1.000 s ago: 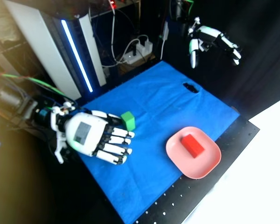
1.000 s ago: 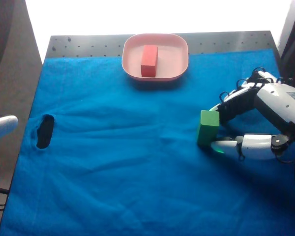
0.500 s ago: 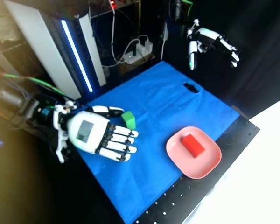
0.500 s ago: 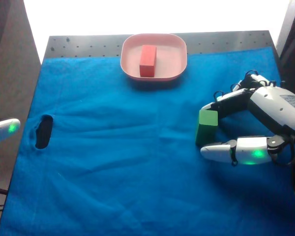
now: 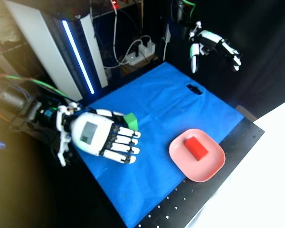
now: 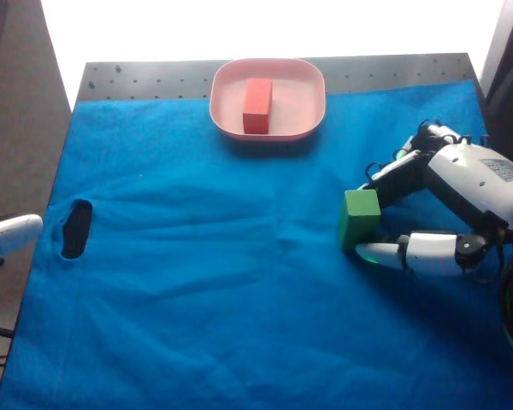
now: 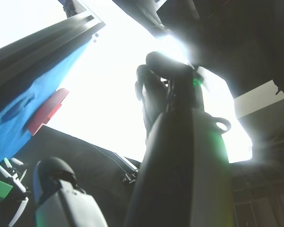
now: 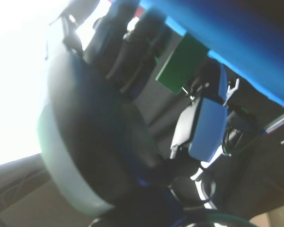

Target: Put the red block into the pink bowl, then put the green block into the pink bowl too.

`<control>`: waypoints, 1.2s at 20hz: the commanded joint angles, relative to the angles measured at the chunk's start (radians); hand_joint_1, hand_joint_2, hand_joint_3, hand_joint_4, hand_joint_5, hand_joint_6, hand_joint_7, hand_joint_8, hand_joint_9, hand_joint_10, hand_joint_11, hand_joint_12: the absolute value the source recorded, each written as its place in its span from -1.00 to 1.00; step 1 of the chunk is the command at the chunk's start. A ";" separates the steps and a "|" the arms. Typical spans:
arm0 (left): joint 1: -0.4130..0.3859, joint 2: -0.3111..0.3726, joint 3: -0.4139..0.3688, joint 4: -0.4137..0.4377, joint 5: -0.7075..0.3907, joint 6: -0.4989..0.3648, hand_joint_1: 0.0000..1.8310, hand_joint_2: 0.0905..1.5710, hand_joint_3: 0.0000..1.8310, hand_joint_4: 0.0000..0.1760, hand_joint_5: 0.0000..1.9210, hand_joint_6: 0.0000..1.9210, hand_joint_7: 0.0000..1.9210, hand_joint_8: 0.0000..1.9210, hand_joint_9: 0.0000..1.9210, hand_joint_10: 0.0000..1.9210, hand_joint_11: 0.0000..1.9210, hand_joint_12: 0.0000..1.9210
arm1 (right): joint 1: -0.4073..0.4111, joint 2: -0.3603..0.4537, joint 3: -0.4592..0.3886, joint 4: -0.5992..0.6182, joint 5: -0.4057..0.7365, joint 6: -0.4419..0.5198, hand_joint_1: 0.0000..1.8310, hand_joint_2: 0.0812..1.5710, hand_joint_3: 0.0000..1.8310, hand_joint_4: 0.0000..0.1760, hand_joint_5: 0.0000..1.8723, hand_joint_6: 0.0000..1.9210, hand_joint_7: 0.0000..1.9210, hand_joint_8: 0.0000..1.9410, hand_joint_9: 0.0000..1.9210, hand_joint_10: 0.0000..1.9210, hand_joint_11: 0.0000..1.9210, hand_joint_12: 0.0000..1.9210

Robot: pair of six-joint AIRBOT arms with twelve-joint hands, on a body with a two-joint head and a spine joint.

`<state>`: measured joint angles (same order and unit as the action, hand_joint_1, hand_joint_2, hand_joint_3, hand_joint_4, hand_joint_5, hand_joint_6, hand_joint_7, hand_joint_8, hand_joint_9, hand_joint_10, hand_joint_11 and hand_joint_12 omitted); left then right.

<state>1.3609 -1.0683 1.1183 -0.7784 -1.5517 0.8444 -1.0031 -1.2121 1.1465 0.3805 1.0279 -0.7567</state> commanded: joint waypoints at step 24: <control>0.015 -0.005 -0.006 -0.001 -0.120 -0.007 -0.06 -0.04 -1.00 -0.46 -0.74 -1.00 -0.56 -1.00 -0.55 -1.00 -1.00 -0.01 | 0.035 -0.018 -0.003 -0.063 0.075 0.024 0.34 0.18 -1.00 -1.00 0.58 -0.96 0.06 0.86 0.25 1.00 0.38 1.00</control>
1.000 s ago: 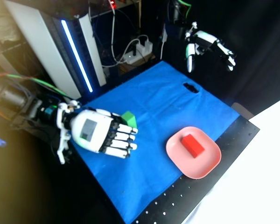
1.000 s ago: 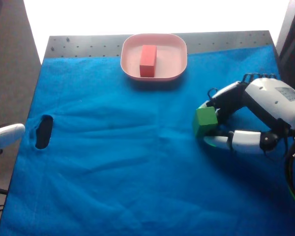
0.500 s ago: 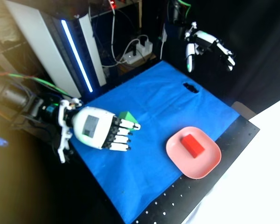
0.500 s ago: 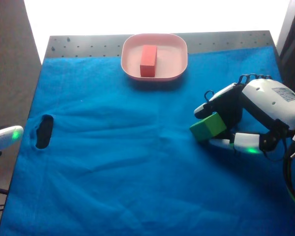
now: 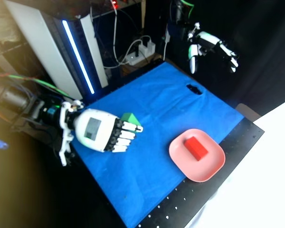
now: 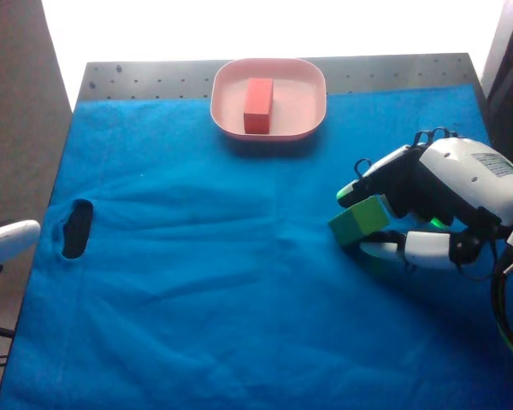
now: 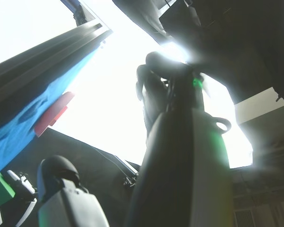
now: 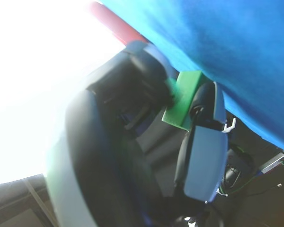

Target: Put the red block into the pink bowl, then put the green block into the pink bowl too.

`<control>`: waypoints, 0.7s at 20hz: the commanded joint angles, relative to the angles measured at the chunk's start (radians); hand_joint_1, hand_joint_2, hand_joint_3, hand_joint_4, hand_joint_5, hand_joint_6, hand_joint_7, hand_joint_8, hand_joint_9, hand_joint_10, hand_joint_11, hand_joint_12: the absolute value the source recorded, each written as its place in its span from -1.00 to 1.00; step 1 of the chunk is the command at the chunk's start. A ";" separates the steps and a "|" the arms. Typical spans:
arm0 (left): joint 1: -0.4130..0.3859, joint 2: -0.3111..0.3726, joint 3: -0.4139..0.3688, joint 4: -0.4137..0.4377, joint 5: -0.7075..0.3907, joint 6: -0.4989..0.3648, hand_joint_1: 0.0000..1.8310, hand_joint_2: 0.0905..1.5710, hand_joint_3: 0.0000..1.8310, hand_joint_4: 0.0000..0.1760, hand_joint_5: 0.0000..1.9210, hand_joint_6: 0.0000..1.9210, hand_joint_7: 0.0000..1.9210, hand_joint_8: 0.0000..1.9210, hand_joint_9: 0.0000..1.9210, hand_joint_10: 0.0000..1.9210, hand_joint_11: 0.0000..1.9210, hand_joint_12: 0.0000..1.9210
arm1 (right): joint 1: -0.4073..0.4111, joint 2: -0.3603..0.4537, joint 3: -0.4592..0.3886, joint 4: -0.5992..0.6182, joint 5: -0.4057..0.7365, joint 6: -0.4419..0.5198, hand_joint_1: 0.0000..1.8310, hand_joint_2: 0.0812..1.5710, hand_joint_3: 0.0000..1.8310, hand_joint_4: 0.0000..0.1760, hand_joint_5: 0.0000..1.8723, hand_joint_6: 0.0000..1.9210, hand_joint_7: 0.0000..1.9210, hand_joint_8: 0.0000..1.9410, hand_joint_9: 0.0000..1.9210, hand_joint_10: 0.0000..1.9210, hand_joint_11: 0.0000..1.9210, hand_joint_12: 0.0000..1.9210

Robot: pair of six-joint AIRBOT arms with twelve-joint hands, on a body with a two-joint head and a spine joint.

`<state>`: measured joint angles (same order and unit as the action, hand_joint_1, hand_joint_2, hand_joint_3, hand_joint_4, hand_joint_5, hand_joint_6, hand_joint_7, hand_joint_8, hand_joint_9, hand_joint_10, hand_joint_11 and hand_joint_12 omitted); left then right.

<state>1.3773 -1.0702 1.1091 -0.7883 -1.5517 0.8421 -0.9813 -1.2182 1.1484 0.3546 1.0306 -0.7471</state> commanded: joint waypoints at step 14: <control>0.000 -0.003 0.003 0.009 -0.120 -0.005 -0.08 -0.04 -1.00 -0.50 -0.75 -1.00 -0.56 -1.00 -0.54 -1.00 -1.00 0.01 | 0.080 0.008 0.026 -0.051 0.073 0.014 0.41 0.32 -1.00 -1.00 0.44 -0.99 0.10 0.17 0.07 0.35 -0.13 0.77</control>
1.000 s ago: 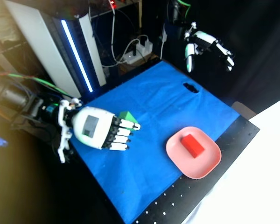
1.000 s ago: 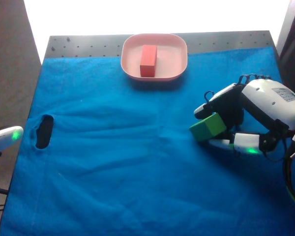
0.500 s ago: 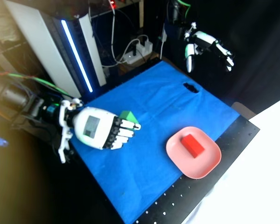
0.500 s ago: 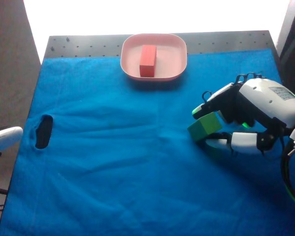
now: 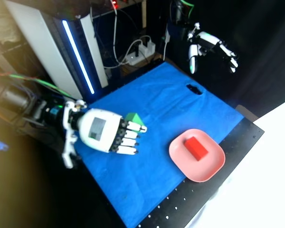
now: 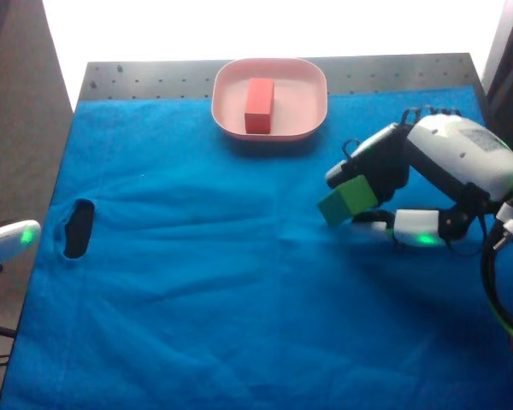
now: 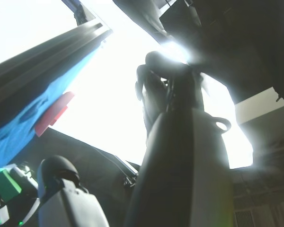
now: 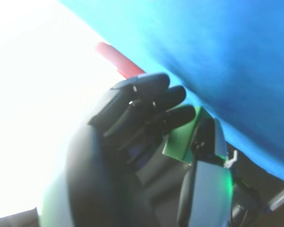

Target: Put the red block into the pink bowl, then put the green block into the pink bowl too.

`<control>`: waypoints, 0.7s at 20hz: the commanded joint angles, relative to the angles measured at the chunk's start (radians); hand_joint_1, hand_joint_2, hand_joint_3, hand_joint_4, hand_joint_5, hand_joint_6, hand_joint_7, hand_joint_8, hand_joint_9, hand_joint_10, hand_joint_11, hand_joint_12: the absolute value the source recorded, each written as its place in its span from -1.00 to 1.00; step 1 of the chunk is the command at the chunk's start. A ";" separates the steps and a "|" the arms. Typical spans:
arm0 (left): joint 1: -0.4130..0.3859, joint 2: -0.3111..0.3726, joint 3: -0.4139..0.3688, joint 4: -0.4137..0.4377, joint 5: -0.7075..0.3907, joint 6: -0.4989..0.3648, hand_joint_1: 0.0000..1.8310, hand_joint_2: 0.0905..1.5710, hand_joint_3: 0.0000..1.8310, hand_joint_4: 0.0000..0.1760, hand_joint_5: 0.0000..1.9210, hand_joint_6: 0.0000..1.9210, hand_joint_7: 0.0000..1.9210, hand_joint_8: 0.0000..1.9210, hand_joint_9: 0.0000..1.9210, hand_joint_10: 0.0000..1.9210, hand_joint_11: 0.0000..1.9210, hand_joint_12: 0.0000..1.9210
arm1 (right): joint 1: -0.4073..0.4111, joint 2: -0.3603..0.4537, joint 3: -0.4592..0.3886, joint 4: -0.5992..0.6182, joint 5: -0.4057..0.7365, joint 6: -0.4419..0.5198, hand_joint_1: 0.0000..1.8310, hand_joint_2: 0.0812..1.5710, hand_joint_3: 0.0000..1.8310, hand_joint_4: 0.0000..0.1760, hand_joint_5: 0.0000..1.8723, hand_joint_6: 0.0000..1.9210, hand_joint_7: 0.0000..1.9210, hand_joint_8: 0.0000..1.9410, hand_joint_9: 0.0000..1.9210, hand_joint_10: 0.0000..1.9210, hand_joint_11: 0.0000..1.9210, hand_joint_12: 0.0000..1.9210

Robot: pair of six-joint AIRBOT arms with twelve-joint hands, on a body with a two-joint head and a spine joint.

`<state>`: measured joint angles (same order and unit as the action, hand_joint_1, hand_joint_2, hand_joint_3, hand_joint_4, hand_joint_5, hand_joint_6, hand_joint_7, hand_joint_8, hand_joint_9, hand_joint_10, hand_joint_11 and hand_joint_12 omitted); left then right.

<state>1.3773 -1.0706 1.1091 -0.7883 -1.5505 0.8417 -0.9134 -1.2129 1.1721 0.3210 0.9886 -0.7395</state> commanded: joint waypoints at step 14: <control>0.002 -0.004 -0.003 0.008 -0.117 -0.005 -0.07 -0.01 -0.99 -0.61 -0.77 -1.00 -0.58 -1.00 -0.55 -1.00 -1.00 -0.01 | 0.099 0.030 0.058 -0.022 0.113 0.006 0.43 0.23 -1.00 -1.00 0.47 -0.96 0.33 -0.25 0.25 -0.04 -0.03 0.53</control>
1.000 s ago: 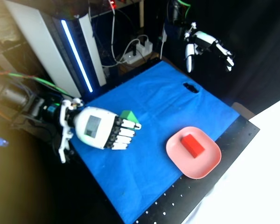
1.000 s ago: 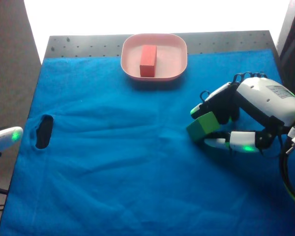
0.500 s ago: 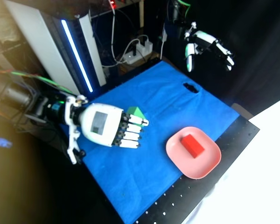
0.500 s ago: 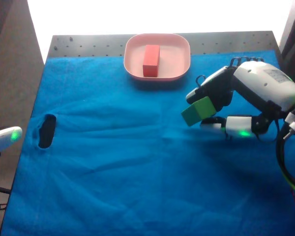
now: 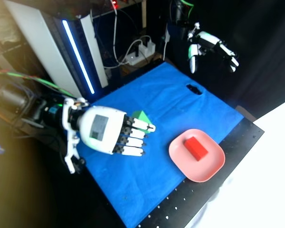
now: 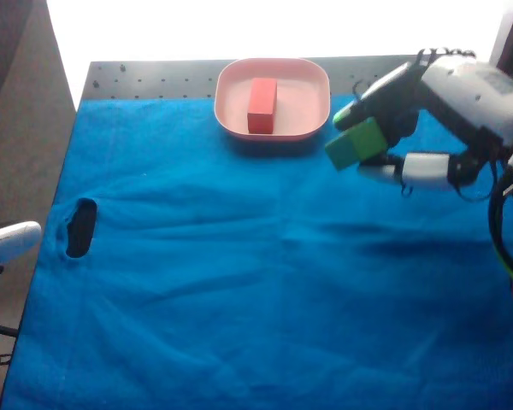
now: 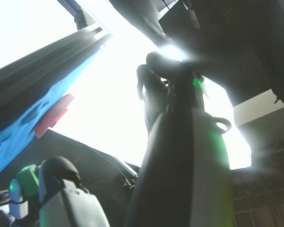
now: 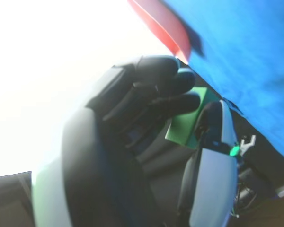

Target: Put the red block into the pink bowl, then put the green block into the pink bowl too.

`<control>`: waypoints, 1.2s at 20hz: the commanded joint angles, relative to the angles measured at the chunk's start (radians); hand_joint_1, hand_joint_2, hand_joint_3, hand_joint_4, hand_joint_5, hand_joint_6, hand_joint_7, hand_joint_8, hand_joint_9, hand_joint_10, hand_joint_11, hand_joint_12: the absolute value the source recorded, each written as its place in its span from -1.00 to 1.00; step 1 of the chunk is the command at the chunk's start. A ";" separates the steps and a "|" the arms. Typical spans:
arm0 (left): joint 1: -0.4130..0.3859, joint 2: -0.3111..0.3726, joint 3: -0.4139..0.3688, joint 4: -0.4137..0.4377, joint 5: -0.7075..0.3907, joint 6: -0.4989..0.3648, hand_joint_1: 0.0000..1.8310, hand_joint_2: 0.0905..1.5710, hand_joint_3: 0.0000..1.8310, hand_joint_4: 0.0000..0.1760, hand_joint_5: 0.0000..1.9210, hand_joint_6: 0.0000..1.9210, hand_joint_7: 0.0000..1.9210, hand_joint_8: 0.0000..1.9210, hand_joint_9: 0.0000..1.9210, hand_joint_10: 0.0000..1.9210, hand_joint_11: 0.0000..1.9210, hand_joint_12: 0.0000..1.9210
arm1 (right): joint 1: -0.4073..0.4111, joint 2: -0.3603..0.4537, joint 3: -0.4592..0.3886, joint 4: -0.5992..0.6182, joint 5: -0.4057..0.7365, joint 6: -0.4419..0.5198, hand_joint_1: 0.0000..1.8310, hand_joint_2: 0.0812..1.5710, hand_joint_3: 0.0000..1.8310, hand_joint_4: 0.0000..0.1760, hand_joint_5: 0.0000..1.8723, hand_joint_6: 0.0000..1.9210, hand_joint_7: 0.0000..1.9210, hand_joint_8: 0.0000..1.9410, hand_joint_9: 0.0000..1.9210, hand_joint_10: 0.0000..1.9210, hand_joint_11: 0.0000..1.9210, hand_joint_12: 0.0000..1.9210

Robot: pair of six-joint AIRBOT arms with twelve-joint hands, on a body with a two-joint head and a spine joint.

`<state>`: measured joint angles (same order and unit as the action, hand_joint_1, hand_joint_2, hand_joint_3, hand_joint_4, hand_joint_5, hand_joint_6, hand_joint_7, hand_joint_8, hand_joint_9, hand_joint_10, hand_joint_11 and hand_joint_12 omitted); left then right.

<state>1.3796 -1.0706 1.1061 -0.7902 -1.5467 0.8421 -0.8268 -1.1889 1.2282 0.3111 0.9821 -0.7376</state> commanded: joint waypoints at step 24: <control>0.005 -0.022 -0.003 0.054 -0.136 -0.035 -0.06 -0.03 -1.00 -1.00 -0.75 -1.00 -0.58 -1.00 -0.55 -1.00 -0.98 -0.01 | 0.247 -0.023 0.253 -0.027 -0.066 -0.028 0.35 0.22 -1.00 -1.00 0.54 -0.95 0.09 0.17 -0.02 0.56 -0.15 0.85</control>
<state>1.3869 -1.0893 1.0962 -0.7563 -1.5536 0.8158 -0.5987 -1.2091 1.4708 0.2897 0.8101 -0.7650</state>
